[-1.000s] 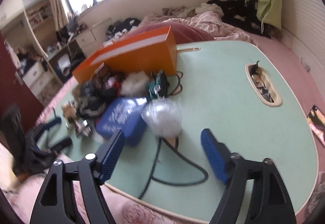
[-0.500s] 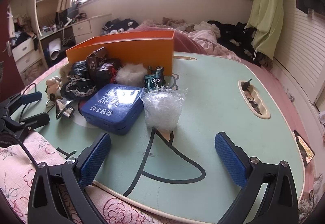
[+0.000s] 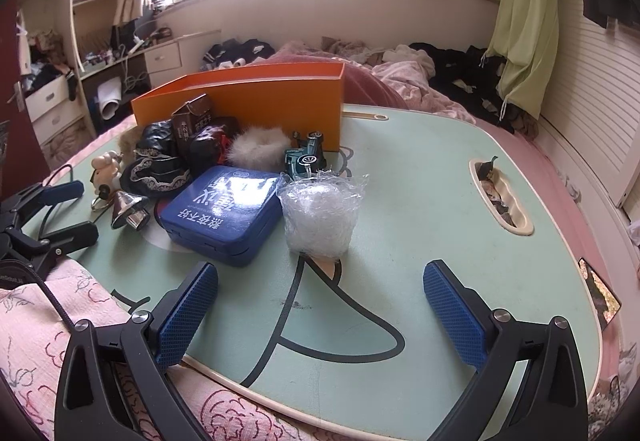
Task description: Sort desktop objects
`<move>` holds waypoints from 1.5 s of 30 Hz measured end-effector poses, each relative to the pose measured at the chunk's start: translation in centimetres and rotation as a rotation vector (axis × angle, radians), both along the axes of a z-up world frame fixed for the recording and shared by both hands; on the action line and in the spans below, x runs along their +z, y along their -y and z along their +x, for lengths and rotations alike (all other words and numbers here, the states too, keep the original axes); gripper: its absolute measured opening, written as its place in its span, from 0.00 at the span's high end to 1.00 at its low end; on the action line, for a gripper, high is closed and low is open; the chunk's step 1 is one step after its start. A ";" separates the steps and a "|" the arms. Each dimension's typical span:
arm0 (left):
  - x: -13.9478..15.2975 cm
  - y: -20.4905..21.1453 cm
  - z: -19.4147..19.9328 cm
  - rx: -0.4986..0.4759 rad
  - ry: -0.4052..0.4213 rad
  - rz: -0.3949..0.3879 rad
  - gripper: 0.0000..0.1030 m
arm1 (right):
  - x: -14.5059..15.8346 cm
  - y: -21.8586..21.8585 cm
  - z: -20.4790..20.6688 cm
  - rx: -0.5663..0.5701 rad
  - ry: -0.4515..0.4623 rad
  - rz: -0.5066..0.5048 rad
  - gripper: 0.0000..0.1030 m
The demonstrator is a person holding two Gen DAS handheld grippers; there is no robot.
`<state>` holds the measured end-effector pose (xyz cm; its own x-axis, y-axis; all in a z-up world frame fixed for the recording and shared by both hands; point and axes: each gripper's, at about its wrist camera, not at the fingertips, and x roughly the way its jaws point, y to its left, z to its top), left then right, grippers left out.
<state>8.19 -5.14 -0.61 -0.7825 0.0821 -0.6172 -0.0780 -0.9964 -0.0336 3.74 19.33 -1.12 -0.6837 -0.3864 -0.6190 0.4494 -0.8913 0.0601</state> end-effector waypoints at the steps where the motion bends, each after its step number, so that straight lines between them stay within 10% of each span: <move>1: 0.0 0.0 0.0 0.000 0.000 0.000 0.00 | 0.0 0.0 0.0 0.001 -0.003 -0.002 0.00; 31: 0.1 0.0 0.1 0.001 -0.001 0.004 0.00 | 1.8 -0.9 -2.3 -0.048 -0.012 -0.102 0.01; 36: 0.1 0.0 0.1 0.001 0.000 0.005 0.00 | 2.0 0.2 -2.9 -0.040 0.013 -0.073 0.14; 40: 0.1 -0.1 0.1 0.002 0.000 0.003 0.00 | 1.8 0.3 -2.6 -0.044 -0.005 -0.060 0.71; 45: 0.9 -0.1 0.3 0.012 -0.014 0.002 0.03 | 1.5 -0.3 -1.2 -0.022 -0.051 -0.093 0.71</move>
